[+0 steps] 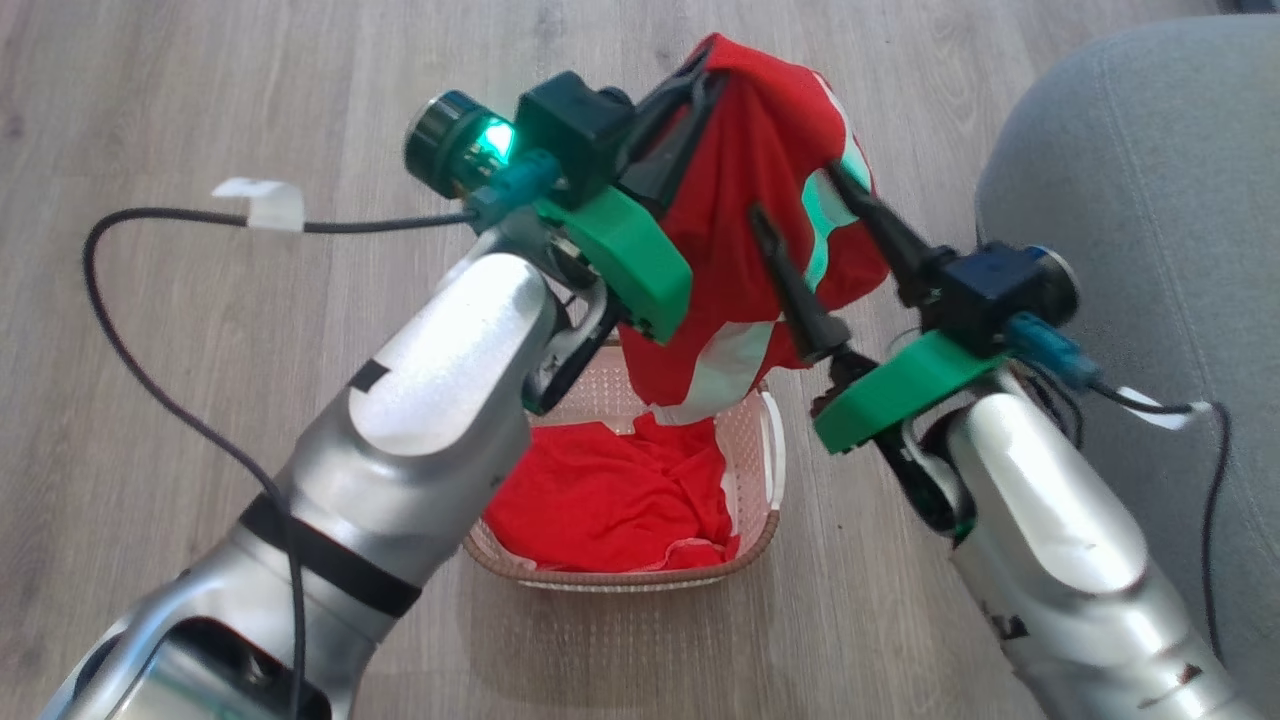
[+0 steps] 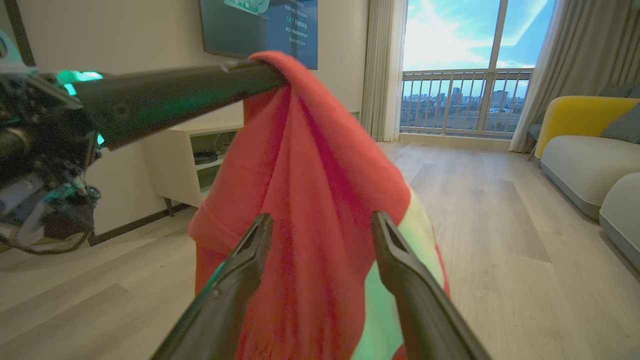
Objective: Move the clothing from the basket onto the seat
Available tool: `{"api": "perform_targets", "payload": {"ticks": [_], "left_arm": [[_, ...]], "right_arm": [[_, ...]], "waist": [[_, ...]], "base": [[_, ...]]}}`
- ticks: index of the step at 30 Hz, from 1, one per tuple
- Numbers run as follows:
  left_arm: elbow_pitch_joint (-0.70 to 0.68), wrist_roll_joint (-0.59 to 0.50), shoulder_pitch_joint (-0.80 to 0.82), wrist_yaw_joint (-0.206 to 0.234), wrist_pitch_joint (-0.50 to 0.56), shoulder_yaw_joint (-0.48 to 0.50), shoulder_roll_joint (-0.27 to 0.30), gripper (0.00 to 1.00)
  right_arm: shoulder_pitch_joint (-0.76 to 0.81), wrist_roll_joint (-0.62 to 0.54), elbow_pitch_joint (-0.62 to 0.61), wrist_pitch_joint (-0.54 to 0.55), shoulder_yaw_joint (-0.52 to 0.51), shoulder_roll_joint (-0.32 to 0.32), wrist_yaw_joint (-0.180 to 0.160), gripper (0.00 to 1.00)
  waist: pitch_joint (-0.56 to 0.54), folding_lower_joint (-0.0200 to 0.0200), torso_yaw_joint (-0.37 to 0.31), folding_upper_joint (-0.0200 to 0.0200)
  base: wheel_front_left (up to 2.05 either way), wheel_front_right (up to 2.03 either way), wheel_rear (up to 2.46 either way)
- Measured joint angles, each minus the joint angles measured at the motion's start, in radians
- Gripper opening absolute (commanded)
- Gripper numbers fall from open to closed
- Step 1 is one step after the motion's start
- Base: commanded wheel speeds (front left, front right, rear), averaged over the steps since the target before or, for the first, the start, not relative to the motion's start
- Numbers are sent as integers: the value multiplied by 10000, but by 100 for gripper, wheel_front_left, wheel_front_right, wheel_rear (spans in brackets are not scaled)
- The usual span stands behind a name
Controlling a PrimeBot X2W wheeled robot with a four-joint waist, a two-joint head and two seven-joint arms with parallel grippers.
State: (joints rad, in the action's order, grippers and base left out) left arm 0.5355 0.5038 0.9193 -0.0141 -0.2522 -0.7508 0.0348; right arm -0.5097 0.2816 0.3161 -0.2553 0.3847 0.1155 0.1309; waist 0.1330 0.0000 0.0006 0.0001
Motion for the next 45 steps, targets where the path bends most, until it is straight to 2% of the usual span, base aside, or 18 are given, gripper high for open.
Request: {"api": "perform_targets", "payload": {"ticks": [10, 13, 18, 19, 20, 21, 29, 30, 31, 32, 45], "left_arm": [[-456, 541, -1, 0, 0, -1035, 8, 0], [-516, 698, -1, 12, 0, -1281, 8, 0], [-617, 947, -1, 119, 0, -1582, 12, 0], [-646, 966, -1, 157, 0, -1601, 12, 0], [-658, 966, -1, 176, 0, -1620, 12, 0], [-658, 970, -1, 180, 0, -1638, 13, 0], [-546, 1001, -4, 278, -2, -1528, 13, 0], [-464, 909, -5, 278, -2, -1490, 13, 4], [-418, 825, -19, 276, -2, -1434, 13, 44], [-410, 763, -52, 270, -2, -1340, 12, 100], [307, -322, -676, -276, -42, -456, 23, 100]], "right_arm": [[-1030, 10, 2100, 0, 1373, -134, 0, 100], [-1430, -19, 2598, 0, 1507, -267, 0, 100], [-1922, -46, 4121, 0, 1611, -376, 0, 100], [-1985, -4, 4286, 0, 1595, -389, 0, 87], [-2039, 40, 4393, 0, 1574, -399, 0, 42], [-2083, 61, 4424, 0, 1546, -401, 0, 2], [-2184, 324, 3939, 2, 1204, -451, 0, 0], [-2174, 263, 3835, 2, 1083, -454, 0, 0], [-2156, 196, 3733, 2, 980, -454, 0, 0], [-2136, 128, 3620, 2, 890, -453, 0, 0], [-1224, -385, 2046, 0, -297, -180, 0, 0]], "waist": [[-109, 0, 299, 0], [-125, 0, 398, 0], [-113, 0, 578, 0], [-101, 0, 608, 0], [-88, 0, 641, 0], [-76, 0, 672, 0], [6, 0, 670, -1], [24, 0, 631, -1], [44, 0, 591, -1], [67, 0, 550, -1], [382, 0, -245, -1]], "base": [[0, 0, 0], [0, 0, 0], [0, 0, 0], [0, 0, 0], [0, 0, 0], [0, 0, 0], [0, 0, 0], [0, 0, 0], [0, 0, 0], [0, 0, 0], [0, 0, 0]]}}
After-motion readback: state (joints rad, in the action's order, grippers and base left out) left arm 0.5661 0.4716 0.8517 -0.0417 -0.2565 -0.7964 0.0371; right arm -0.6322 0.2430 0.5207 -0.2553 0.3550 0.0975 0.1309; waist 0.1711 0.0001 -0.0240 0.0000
